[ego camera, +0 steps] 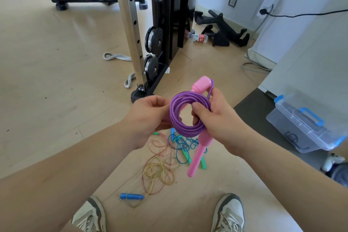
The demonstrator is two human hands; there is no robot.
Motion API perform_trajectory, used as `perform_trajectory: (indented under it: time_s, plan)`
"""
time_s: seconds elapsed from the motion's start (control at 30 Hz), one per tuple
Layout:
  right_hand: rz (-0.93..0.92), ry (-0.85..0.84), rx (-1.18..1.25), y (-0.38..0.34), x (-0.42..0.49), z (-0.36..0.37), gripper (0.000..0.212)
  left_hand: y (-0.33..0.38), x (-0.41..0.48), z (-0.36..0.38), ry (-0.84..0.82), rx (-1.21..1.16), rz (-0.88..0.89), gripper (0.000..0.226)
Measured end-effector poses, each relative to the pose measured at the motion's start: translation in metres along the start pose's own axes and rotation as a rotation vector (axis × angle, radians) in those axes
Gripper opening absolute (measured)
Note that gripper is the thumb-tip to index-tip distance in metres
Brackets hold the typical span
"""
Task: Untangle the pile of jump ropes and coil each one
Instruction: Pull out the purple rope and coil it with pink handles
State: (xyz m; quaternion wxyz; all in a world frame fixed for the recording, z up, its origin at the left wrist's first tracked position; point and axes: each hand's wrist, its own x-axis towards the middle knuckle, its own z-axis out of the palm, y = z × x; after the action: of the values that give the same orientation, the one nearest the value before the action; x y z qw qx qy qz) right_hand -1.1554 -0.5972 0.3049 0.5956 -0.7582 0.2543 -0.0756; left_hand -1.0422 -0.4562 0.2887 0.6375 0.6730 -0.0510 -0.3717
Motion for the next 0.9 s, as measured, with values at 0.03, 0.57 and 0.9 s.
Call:
perform_trajectory:
  time_s: [0.03, 0.57, 0.9]
  plan:
    - [-0.029, 0.036, -0.027, 0.000, 0.000, 0.001, 0.020, -0.002, -0.002, 0.004, -0.026, -0.023, -0.043, 0.021]
    - [-0.320, 0.099, -0.445, -0.003, 0.002, 0.006, 0.078, -0.006, -0.014, 0.019, -0.228, -0.100, -0.158, 0.032]
    - [-0.249, 0.105, -0.301, -0.001, 0.006, 0.005, 0.056, -0.009, -0.009, 0.018, -0.083, -0.123, -0.070, 0.045]
